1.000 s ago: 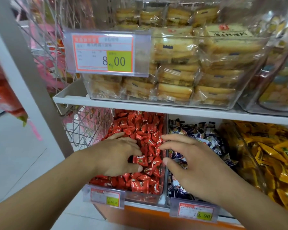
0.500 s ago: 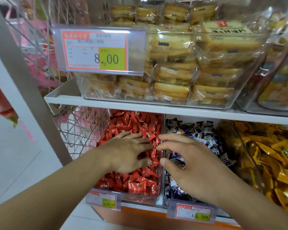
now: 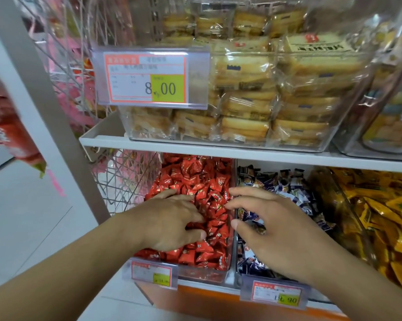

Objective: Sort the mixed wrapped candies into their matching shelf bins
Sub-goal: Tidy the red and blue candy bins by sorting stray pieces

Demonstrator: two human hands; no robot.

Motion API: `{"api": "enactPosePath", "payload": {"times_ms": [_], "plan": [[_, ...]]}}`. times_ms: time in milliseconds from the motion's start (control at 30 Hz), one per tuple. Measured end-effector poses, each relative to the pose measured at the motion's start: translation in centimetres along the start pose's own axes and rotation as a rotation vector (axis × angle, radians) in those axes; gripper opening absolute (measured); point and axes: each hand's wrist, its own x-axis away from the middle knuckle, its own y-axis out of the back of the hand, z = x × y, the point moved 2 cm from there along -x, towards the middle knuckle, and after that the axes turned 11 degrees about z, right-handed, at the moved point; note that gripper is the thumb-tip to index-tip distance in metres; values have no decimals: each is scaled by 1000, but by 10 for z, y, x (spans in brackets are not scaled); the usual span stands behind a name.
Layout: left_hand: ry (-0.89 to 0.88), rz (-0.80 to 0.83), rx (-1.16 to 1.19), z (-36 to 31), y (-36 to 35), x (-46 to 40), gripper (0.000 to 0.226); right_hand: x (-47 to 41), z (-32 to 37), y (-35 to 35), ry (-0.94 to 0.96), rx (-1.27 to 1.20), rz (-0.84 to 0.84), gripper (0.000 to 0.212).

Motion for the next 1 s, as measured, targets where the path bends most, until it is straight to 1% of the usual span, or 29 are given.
{"api": "enactPosePath", "payload": {"times_ms": [33, 100, 133, 167, 200, 233, 267, 300, 367, 433, 567, 700, 833, 900, 1000], "plan": [[-6, -68, -4, -3, 2, -1, 51, 0, 0, 0, -1, -1, 1, 31], [-25, -270, -1, -9, 11, -9, 39, 0, 1, 0, -4, 2, -2, 32], [-38, -354, 33, -13, 16, -15, 32, -1, 1, -1, -4, 5, -6, 32], [-59, -399, 92, -16, 19, -22, 25, -1, 1, -1, -4, 7, -9, 32], [-73, -402, 178, -18, 19, -29, 20, -2, 1, -1, -3, 7, -9, 32], [-74, -366, 268, -19, 18, -36, 19, -2, 0, -1, -3, 7, -10, 31], [-60, -315, 349, -19, 15, -43, 23, -2, 0, -1, -2, 11, -9, 31], [-41, -282, 397, -18, 12, -48, 32, -2, 0, -1, -1, 16, -8, 31], [-3, -250, 367, -12, 8, -54, 54, -2, 0, 0, -3, 25, -5, 32], [7, -222, 316, -7, 8, -53, 71, -2, 0, 1, 1, 30, -8, 32], [-15, -186, 327, -2, 12, -45, 87, -1, -1, 0, 12, 17, -14, 30], [-20, -147, 323, 0, 14, -41, 84, 0, -1, 1, 12, 20, -13, 30], [-19, -118, 356, 9, 10, -35, 70, 0, -1, 1, 20, 21, -5, 30], [-27, -126, 342, 10, 10, -29, 66, 0, -1, 2, 23, 22, -4, 30], [-29, -96, 291, 8, 13, -21, 57, -1, -2, 2, 24, 20, -10, 29]]}}
